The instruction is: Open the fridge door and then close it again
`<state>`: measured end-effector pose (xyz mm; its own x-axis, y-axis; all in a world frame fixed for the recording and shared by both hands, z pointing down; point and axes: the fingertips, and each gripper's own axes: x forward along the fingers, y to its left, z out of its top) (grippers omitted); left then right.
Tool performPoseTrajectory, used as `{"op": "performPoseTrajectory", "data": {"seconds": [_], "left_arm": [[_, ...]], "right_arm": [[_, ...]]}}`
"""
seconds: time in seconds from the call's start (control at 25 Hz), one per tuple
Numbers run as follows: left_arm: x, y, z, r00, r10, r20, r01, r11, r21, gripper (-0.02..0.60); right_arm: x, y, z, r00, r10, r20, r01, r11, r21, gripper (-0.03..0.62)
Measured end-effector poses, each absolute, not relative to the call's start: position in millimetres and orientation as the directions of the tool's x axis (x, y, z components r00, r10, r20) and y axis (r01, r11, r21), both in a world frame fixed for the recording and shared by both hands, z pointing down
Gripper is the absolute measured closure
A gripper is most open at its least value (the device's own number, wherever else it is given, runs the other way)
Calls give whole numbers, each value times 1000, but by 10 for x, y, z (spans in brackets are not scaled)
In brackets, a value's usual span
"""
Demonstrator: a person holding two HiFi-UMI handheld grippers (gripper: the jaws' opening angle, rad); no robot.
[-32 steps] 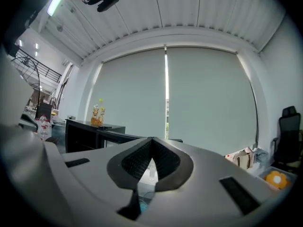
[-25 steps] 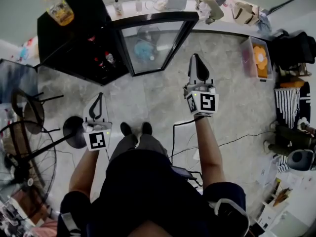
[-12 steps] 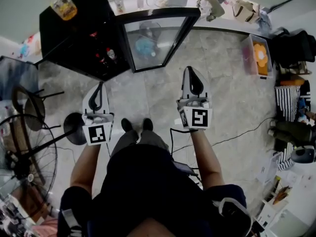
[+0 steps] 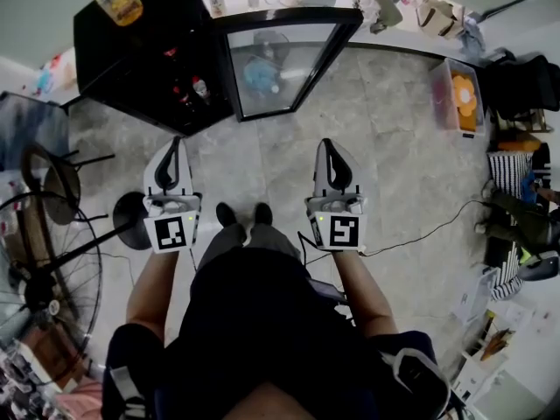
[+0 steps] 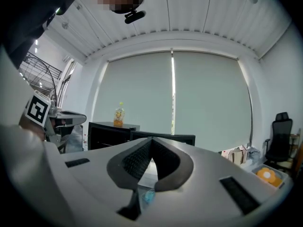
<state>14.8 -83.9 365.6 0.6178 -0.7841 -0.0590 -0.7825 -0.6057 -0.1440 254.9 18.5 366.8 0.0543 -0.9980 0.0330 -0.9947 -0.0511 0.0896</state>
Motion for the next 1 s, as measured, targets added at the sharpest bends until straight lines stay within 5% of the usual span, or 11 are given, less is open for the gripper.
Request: {"op": "performPoseTrajectory", "data": {"seconds": [0.88,1.0], "left_arm": [[45,-910,3724,615,-787,-49,-784,-605,-138,558],[57,-895,3711,617,-786,-44,-783,-606,-141,560]], "right_arm": [[2380,214,3815,66,-994,84,-992,-57,112,574],[2396,227,3835,58,-993,102,-994,-48,99,516]]}}
